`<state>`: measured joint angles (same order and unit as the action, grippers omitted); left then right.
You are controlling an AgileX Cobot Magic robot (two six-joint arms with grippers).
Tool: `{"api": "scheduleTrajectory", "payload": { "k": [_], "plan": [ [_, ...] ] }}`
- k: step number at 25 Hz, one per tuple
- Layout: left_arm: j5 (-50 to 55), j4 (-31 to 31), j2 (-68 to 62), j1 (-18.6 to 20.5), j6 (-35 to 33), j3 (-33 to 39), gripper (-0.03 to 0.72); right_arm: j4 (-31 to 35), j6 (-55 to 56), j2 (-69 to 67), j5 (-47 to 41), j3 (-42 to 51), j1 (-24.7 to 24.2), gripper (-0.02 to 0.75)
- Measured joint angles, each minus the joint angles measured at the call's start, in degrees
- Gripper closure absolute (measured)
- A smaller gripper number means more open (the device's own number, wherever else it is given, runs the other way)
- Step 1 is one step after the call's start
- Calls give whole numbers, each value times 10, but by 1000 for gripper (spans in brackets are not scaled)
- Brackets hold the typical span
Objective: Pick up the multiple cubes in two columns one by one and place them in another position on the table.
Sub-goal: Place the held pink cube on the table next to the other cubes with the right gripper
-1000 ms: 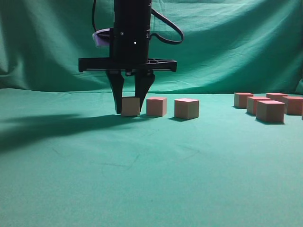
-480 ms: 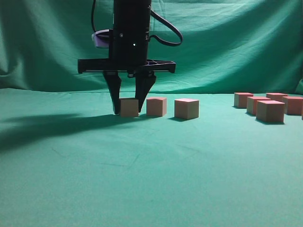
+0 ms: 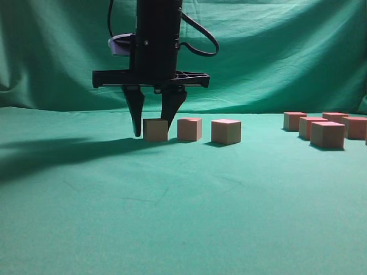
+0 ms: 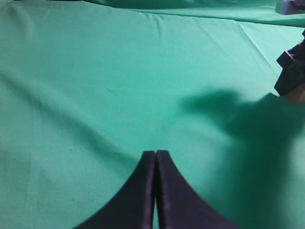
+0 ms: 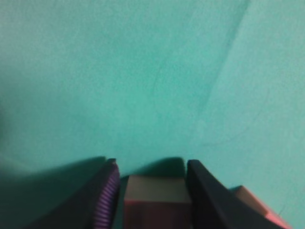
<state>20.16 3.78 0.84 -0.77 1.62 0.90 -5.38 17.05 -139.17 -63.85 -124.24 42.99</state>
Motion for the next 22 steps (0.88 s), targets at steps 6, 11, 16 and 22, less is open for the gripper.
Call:
{"api": "scheduleTrajectory", "payload": {
  "k": [6, 11, 16, 22],
  "plan": [
    [0, 0, 0, 0, 0, 0, 688, 0, -22, 0, 42, 0, 0, 318],
    [0, 0, 0, 0, 0, 0, 688, -37, -29, 0, 107, -8, 0, 318],
    [0, 0, 0, 0, 0, 0, 688, -84, -29, 1, 56, -89, 0, 318],
    [0, 0, 0, 0, 0, 0, 688, -93, -50, 61, -57, -156, -3, 318]
  ]
}}
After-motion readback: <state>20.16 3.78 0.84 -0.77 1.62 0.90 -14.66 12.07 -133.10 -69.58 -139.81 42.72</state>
